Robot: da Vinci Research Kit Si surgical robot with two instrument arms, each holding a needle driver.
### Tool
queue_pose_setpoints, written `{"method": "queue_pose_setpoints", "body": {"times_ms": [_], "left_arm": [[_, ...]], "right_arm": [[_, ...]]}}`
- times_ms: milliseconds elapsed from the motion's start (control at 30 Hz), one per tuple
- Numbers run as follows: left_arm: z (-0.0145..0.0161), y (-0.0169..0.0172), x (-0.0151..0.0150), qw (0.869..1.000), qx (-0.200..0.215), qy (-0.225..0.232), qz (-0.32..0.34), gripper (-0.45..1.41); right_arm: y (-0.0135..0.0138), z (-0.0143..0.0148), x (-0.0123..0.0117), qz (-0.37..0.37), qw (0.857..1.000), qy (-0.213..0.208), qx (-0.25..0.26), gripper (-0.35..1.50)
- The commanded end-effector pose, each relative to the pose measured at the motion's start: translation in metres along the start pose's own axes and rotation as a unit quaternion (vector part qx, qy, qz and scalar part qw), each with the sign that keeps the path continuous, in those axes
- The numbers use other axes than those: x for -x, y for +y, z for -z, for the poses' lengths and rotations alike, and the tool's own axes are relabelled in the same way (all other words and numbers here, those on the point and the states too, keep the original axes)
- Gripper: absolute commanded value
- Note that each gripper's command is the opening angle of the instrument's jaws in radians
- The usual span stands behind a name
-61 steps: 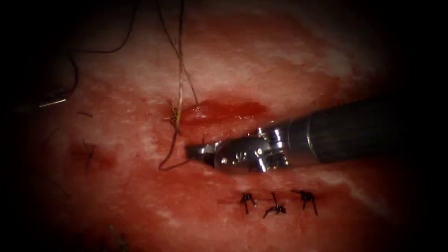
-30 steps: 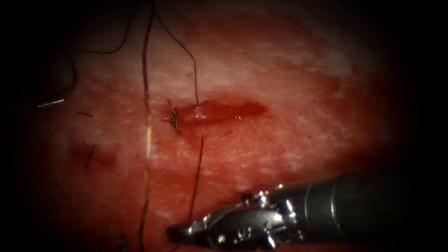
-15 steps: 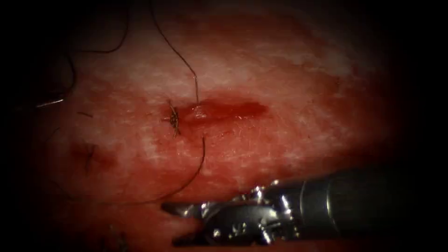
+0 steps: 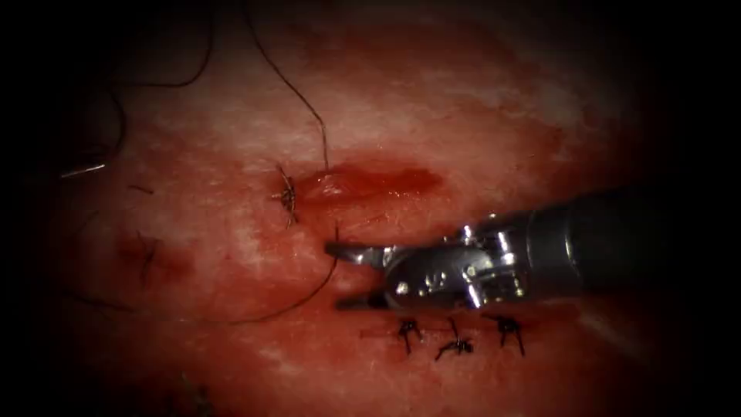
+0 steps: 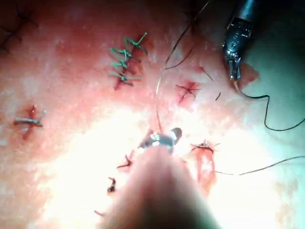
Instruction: Wound Closure
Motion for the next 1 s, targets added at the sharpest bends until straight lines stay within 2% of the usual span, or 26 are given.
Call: {"method": "queue_pose_setpoints", "body": {"times_ms": [33, 233, 267, 300, 333, 367, 400, 667, 700, 733, 1000], "left_arm": [[-0.0003, 0.0009, 0.0008, 1.0, 0.0, -0.001, 0.001, -0.45], [-0.0004, 0.0009, 0.0008, 1.0, 0.0, -0.001, 0.001, -0.45], [-0.0004, 0.001, 0.0008, 1.0, 0.0, -0.001, 0.001, -0.45], [-0.0005, 0.001, 0.0008, 1.0, -0.001, -0.001, 0.001, -0.45], [-0.0005, 0.001, 0.0008, 1.0, -0.001, -0.001, 0.001, -0.45], [-0.0005, 0.001, 0.0008, 1.0, -0.001, -0.001, 0.001, -0.45], [-0.0005, 0.001, 0.0008, 1.0, -0.001, -0.001, 0.001, -0.45], [-0.0005, 0.0011, 0.0008, 1.0, -0.001, -0.003, 0.001, -0.45], [-0.0005, 0.0011, 0.0008, 1.0, -0.001, -0.003, 0.001, -0.45], [-0.0005, 0.0011, 0.0008, 1.0, -0.001, -0.003, 0.001, -0.45], [-0.0005, 0.0011, 0.0009, 1.0, -0.001, -0.003, 0.001, -0.45]], "right_arm": [[-0.0005, -0.0018, 0.0009, 0.003, 1.0, -0.003, -0.004, 1.16], [-0.001, -0.0043, 0.0036, 0.014, 0.999, -0.028, -0.013, 1.1], [-0.0009, -0.0044, 0.0039, 0.014, 0.999, -0.029, -0.012, 0.99], [-0.0008, -0.0044, 0.004, 0.014, 0.999, -0.031, -0.013, 0.84], [-0.0006, -0.0043, 0.0041, 0.013, 0.999, -0.035, -0.016, 0.56], [-0.0004, -0.0042, 0.004, 0.013, 0.999, -0.04, -0.022, 0.21], [-0.0003, -0.004, 0.0038, 0.012, 0.999, -0.044, -0.026, -0.35], [-0.0009, -0.0027, 0.0012, 0.011, 0.997, -0.053, -0.05, -0.35], [-0.0011, -0.0025, 0.0006, 0.011, 0.997, -0.053, -0.051, -0.35], [-0.0016, -0.0019, -0.0009, 0.009, 0.997, -0.052, -0.058, -0.35], [-0.0044, -0.0002, -0.0064, 0.013, 0.995, -0.026, -0.096, -0.35]]}}
